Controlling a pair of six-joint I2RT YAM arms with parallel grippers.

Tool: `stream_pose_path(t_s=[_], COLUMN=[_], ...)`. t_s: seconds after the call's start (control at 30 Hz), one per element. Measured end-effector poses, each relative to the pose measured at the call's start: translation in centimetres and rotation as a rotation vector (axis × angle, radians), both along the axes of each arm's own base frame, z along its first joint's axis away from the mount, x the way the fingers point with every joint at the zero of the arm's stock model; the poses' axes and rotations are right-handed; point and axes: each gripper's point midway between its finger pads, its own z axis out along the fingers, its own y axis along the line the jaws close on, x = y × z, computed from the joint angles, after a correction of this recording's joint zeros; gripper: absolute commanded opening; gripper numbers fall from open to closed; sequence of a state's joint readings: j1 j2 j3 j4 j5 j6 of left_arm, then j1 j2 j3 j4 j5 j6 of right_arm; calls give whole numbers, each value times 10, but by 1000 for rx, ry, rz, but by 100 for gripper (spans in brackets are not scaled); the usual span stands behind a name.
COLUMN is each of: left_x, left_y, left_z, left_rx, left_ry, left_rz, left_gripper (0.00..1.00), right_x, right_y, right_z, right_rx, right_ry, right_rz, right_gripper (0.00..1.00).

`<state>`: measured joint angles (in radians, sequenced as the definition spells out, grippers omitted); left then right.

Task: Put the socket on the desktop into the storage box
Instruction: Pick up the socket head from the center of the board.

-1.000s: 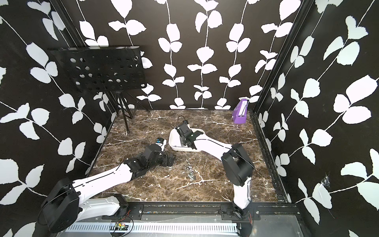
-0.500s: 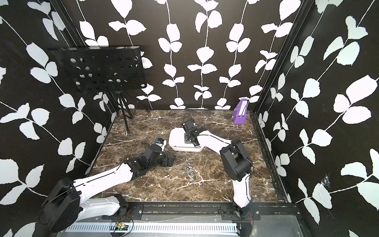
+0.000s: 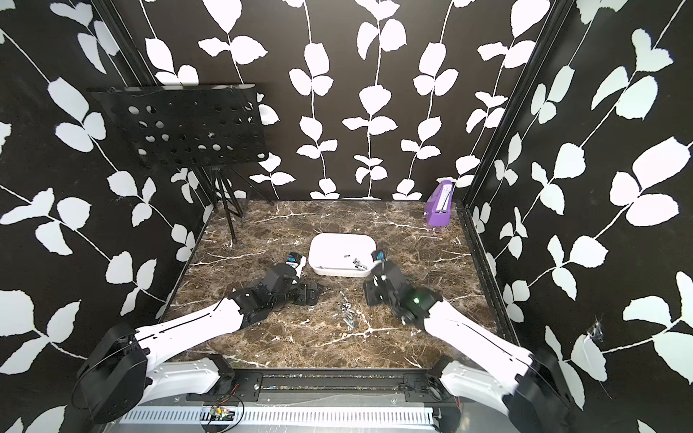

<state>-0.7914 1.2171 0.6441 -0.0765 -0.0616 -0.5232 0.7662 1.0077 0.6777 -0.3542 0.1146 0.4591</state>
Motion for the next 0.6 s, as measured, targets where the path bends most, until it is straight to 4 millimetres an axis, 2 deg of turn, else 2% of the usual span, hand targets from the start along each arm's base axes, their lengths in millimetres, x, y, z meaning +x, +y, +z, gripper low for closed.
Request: stream_pose_path(t_s=[0.13, 0.23, 0.43, 0.6], left_x=[-3, -4, -8, -12], left_y=[-4, -9, -16, -19], left_z=[-2, -5, -21, -26], left_rx=[-12, -21, -16, -21], left_ry=[15, 29, 80, 110], left_rz=[-22, -39, -72, -85], left_gripper=[94, 94, 93, 93], right_x=[-38, -54, -68, -76], right_y=[-16, -17, 7, 16], right_z=[-42, -65, -75, -86], right_rx=[-3, -1, 20, -16], right_ry=[59, 119, 166, 185], right_rz=[53, 82, 181, 237], right_gripper=[48, 47, 46, 46])
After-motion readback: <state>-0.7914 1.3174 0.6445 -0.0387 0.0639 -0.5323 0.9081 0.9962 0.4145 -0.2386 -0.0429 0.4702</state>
